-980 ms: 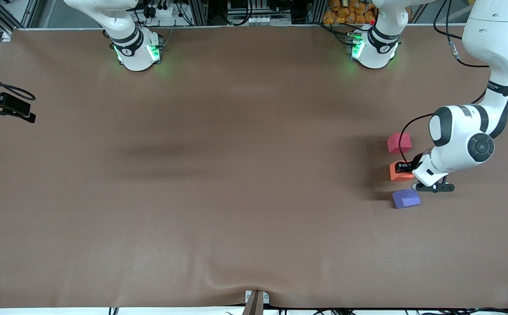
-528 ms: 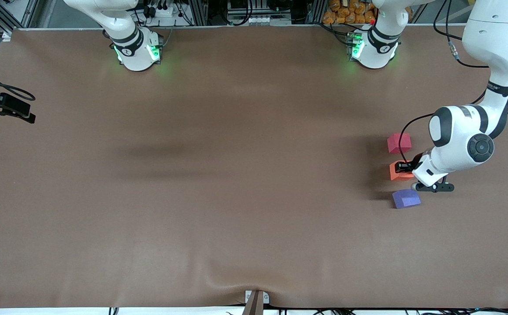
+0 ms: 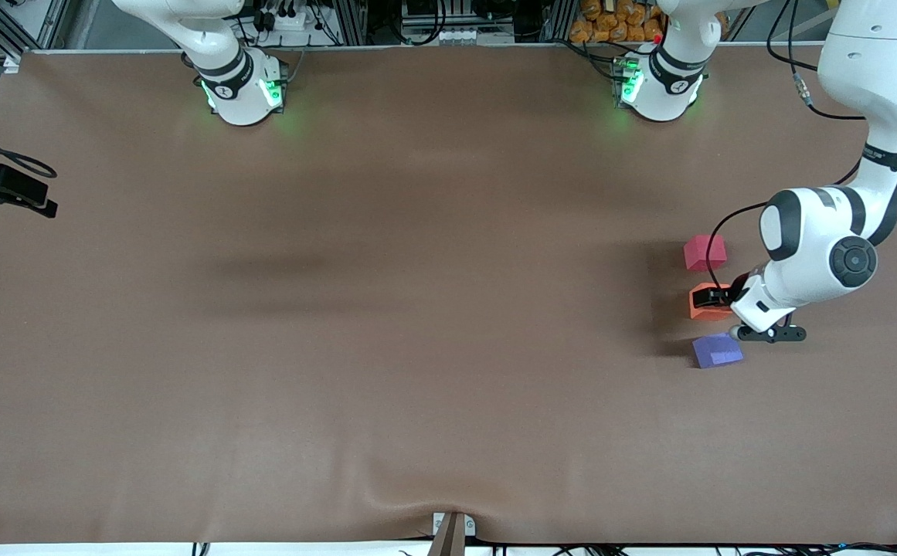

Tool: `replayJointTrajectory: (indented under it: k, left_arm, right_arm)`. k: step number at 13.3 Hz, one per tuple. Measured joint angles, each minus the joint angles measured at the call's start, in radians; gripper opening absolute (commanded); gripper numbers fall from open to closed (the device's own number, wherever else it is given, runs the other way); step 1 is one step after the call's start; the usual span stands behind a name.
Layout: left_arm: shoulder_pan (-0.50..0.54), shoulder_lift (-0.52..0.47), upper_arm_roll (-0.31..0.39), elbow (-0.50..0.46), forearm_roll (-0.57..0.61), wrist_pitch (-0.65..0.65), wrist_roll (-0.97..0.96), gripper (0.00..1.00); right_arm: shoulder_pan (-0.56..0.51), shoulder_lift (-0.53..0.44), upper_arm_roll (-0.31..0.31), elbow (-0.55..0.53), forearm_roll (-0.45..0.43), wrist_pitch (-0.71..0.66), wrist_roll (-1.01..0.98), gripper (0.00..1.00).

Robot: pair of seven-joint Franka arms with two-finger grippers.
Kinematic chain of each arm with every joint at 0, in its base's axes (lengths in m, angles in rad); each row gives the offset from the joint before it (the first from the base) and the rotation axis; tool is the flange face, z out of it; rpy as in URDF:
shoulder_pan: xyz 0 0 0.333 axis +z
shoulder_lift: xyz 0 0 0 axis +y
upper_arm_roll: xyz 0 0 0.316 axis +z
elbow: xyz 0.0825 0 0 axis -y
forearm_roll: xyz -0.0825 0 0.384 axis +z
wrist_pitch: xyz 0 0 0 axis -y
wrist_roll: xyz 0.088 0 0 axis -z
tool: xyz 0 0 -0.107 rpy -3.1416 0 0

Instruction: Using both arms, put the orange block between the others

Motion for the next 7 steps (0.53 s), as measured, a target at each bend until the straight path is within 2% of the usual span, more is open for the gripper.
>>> replayJointTrajectory:
  k: [3, 7]
  left_arm:
    - [0.015, -0.038, 0.001, 0.121, 0.0, -0.174, 0.0, 1.0]
    - [0.025, -0.096, 0.0, 0.417, 0.0, -0.496, 0.002, 1.0]
  right_arm:
    - [-0.004, 0.0, 0.0, 0.0, -0.001, 0.0, 0.014, 1.0]
    - [-0.005, 0.0, 0.0, 0.0, -0.001, -0.001, 0.017, 1.0]
